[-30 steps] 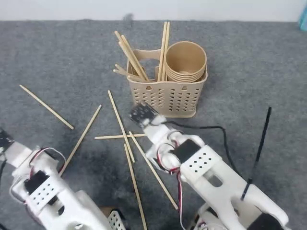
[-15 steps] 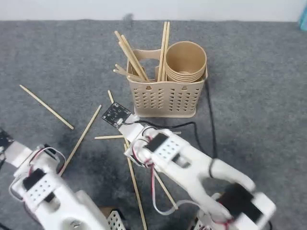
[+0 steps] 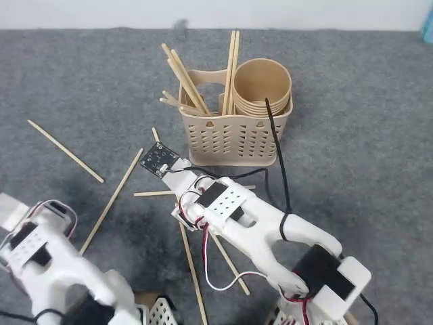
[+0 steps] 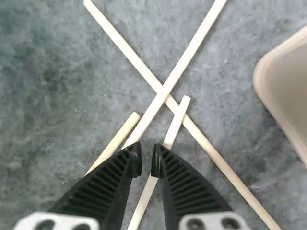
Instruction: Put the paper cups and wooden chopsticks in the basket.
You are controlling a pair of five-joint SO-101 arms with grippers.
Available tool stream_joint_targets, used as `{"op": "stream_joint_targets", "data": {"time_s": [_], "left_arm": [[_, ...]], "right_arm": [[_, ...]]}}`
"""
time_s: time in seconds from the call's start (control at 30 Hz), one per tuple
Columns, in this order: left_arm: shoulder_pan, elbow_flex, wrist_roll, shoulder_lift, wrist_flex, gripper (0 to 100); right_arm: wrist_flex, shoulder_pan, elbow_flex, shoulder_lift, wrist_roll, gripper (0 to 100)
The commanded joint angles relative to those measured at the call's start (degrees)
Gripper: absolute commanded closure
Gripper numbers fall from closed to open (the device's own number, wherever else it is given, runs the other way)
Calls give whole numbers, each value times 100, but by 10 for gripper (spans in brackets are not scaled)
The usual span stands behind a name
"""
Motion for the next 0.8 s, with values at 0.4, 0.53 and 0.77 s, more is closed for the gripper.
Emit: {"op": "stream_joint_targets", "data": {"time_s": [0.4, 0.53, 0.77], "left_arm": [[88, 426, 62, -1108, -141, 805], [88, 505, 62, -1240, -149, 804], [88, 514, 62, -1266, -149, 804]], "right_arm": [[-101, 497, -501, -101, 123, 893], [-22, 488, -501, -171, 308, 893], [4, 593, -519, -207, 316, 894]]}}
